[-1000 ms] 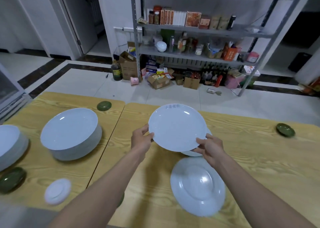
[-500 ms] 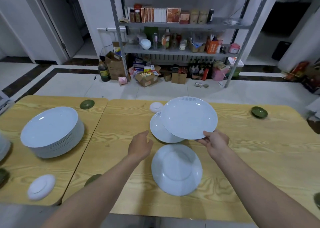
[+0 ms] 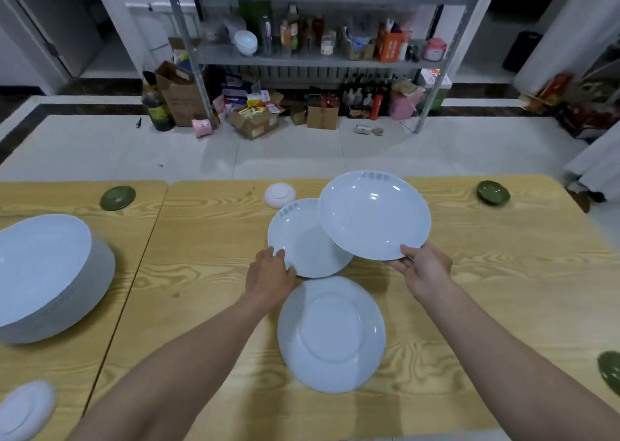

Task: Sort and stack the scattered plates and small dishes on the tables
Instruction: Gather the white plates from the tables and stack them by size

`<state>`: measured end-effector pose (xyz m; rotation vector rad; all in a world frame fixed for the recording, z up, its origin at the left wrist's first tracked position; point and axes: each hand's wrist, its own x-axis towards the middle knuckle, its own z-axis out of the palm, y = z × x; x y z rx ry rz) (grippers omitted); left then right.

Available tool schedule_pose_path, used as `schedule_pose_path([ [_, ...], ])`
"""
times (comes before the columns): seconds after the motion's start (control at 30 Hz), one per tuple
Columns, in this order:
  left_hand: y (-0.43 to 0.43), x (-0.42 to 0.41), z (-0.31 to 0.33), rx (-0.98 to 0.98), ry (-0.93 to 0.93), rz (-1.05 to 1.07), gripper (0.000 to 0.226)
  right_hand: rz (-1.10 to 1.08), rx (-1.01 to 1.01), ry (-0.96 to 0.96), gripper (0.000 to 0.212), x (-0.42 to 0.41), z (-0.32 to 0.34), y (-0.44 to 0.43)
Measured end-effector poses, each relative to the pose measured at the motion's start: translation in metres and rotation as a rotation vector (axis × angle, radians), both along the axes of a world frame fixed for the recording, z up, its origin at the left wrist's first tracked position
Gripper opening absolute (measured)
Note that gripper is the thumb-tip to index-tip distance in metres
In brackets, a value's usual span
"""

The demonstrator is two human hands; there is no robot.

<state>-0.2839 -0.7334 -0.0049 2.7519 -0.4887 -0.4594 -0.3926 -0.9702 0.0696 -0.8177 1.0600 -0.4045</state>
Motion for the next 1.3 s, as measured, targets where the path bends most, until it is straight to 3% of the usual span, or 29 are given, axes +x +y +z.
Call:
schedule_pose_path([
  [0.2,-0.016,0.024,-0.028,-0.204,0.266,0.372,0.058,-0.017,0.052,0.046,0.034,0.014,-0.021,-0.002],
  [0.37,-0.025,0.031,-0.048,-0.382,0.288,0.498,0.064,-0.021,0.099,0.033,0.039,0.023,-0.028,0.002],
  [0.67,-0.029,0.023,-0.056,-0.939,0.453,0.933,0.073,0.013,0.118,-0.013,0.04,0.024,-0.024,0.004],
  [0.83,-0.024,0.012,-0.03,-1.188,0.491,1.031,0.087,0.084,0.077,-0.067,0.038,0.015,-0.006,0.006],
  [1.07,-0.006,-0.032,0.02,-1.449,0.445,1.03,0.089,0.121,0.025,-0.193,0.036,-0.015,0.026,0.019],
  [1.3,0.036,-0.1,0.061,-1.616,0.351,1.137,0.087,0.136,0.047,-0.319,0.048,-0.051,0.054,0.058],
])
